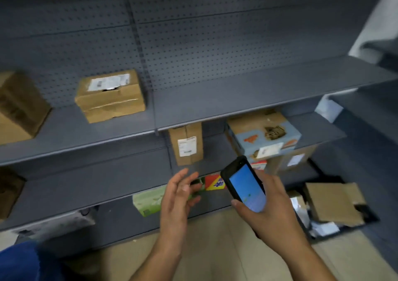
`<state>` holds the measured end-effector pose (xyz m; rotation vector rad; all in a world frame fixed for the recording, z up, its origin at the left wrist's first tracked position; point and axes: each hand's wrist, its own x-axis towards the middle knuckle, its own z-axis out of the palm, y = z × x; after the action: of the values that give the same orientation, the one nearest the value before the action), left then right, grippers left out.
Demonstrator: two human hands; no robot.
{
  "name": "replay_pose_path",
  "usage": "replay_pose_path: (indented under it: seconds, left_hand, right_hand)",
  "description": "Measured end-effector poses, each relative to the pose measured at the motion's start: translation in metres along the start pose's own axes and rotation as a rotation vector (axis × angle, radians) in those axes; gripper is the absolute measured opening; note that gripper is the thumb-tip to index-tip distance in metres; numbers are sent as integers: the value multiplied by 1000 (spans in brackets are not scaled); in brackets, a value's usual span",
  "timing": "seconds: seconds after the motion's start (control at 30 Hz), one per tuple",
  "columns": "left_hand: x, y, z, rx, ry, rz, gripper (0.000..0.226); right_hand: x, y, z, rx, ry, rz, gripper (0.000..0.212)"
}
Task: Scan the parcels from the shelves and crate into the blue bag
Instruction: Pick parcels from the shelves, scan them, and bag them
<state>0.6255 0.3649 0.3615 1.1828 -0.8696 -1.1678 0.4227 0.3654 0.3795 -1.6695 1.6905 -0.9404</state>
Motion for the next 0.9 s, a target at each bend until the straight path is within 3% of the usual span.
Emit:
replay_pose_path:
  seconds: [0.4, 0.5, 0.67, 0.9]
  left_hand:
    - [73, -70, 155, 84, -356, -173, 35]
    - [103, -86, 201, 76, -465, -229, 37]
    - [166, -110, 275, 87, -616, -341, 32]
    - [250, -131, 360, 121, -721, -391, 26]
  right_hand:
    - [23, 101, -75, -51, 222, 307, 69]
    - [45, 124, -98, -106, 270, 398, 82]
    - [87, 154, -140, -177, 382, 509, 82]
    - [124, 185, -184, -253, 497, 659, 84]
